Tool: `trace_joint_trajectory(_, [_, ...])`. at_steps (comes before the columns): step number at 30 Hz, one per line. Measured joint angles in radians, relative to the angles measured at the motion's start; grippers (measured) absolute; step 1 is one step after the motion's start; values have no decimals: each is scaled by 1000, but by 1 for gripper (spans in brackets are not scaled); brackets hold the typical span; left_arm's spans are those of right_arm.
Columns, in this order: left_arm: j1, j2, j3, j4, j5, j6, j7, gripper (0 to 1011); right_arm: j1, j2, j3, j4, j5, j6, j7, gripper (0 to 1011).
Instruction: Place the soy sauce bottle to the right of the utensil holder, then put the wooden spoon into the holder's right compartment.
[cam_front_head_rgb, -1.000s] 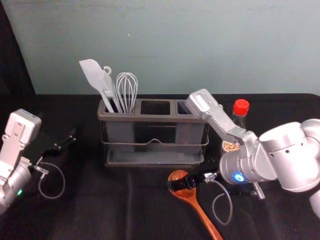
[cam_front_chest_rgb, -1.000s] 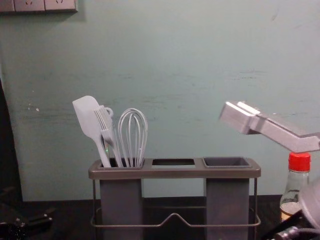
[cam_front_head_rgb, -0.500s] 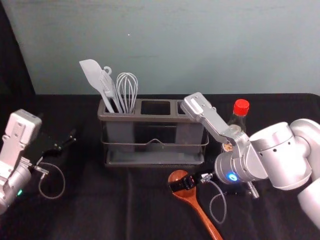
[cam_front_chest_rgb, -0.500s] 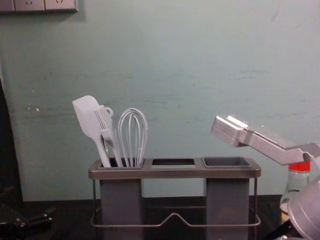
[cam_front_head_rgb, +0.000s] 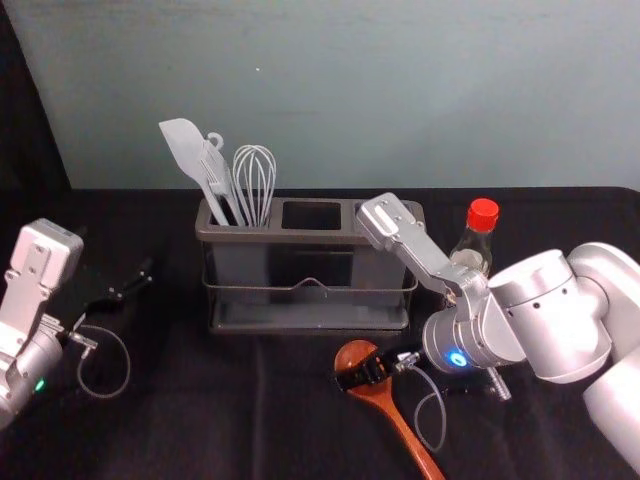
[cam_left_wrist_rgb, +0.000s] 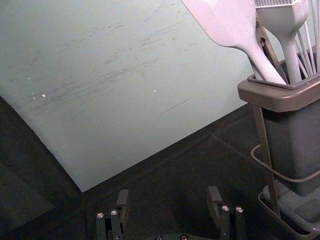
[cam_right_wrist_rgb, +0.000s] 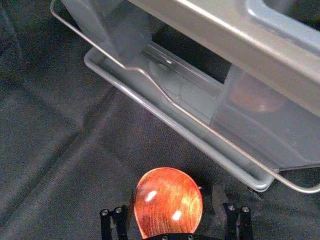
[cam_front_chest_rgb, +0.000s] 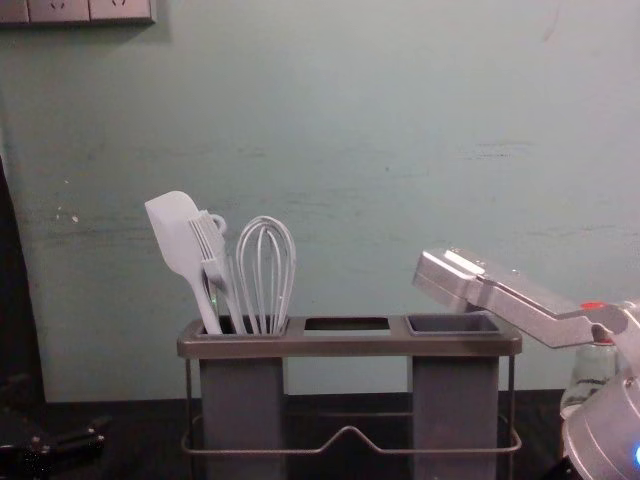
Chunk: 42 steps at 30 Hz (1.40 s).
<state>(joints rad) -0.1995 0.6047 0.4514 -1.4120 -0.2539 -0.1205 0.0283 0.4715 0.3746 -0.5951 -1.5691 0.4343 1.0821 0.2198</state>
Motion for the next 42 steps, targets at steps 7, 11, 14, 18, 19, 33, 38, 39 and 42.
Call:
trace_joint_trajectory(7, [0, 0, 0, 0, 0, 0, 0, 1012, 5, -2, -8, 0, -22, 1, 12, 1003])
trace_joint_trajectory(11, [0, 0, 0, 0, 0, 0, 0, 1011, 8, -3, -11, -2, -32, 3, 18, 1003])
trace_joint_trajectory(14, [0, 0, 0, 0, 0, 0, 0, 1012, 11, -5, -14, -2, -40, 4, 24, 1002])
trace_joint_trajectory(18, [0, 0, 0, 0, 0, 0, 0, 1011, 14, -8, -19, 5, -50, 5, 30, 1003])
trace_joint_trajectory(19, [0, 0, 0, 0, 0, 0, 0, 1011, 15, -9, -20, 8, -53, 6, 32, 1003])
trace_joint_trajectory(33, [0, 0, 0, 0, 0, 0, 0, 1011, 16, -19, -24, 32, -86, 2, 51, 1002])
trace_joint_trajectory(38, [0, 0, 0, 0, 0, 0, 0, 1012, 16, -17, -27, 34, -92, -6, 62, 1003])
trace_joint_trajectory(39, [0, 0, 0, 0, 0, 0, 0, 1012, 15, -17, -27, 34, -93, -6, 61, 1003])
trace_joint_trajectory(42, [0, 0, 0, 0, 0, 0, 0, 1011, 15, -17, -27, 34, -92, -6, 61, 1002])
